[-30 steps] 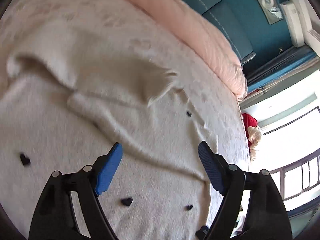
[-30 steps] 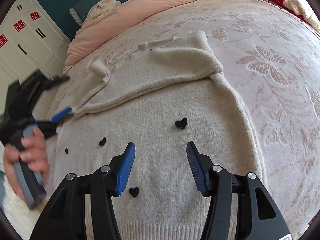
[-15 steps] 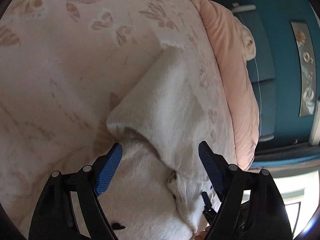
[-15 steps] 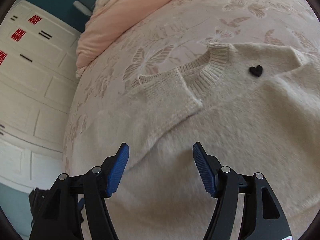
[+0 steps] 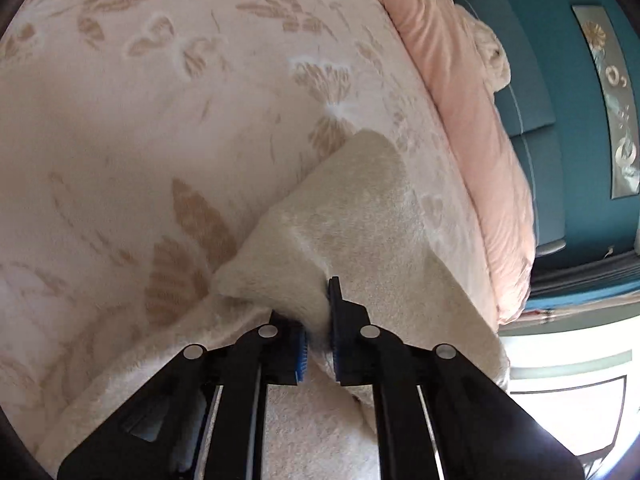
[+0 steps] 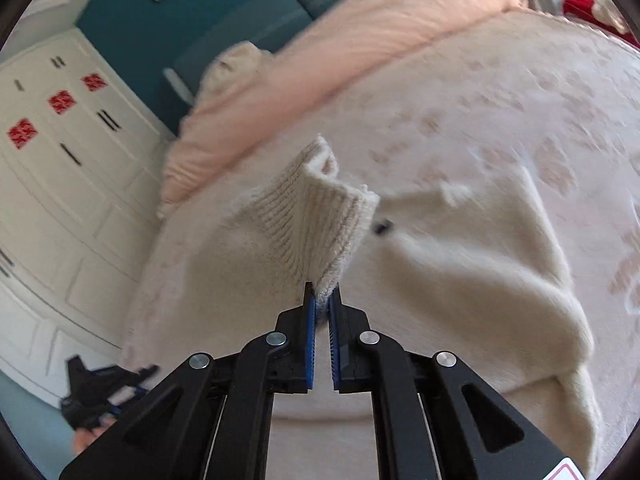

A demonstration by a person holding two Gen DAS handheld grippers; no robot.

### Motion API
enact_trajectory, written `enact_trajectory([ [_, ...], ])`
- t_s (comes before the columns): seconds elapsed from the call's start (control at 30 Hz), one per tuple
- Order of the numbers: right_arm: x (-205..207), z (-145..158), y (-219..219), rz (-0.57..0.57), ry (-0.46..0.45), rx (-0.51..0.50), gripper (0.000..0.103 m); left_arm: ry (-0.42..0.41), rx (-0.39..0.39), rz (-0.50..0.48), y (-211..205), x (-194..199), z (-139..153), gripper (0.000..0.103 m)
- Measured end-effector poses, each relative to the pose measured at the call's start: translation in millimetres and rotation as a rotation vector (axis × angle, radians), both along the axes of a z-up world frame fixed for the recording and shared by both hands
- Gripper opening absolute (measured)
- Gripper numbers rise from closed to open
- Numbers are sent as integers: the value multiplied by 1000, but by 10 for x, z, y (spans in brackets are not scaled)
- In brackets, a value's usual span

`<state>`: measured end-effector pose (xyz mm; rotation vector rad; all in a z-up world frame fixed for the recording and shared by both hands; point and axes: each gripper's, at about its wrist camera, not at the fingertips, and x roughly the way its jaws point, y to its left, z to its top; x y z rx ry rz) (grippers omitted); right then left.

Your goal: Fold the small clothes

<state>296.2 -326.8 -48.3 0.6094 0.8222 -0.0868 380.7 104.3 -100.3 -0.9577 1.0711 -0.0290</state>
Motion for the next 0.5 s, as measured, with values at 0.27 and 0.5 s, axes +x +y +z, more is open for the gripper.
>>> enact_trajectory([
  [0.27, -182, 29, -238, 2, -63, 43, 6, 5, 125, -26, -211, -148, 4, 8],
  [0.5, -308, -286, -220, 8, 40, 43, 7, 8, 182, -34, -228, -187, -79, 10],
])
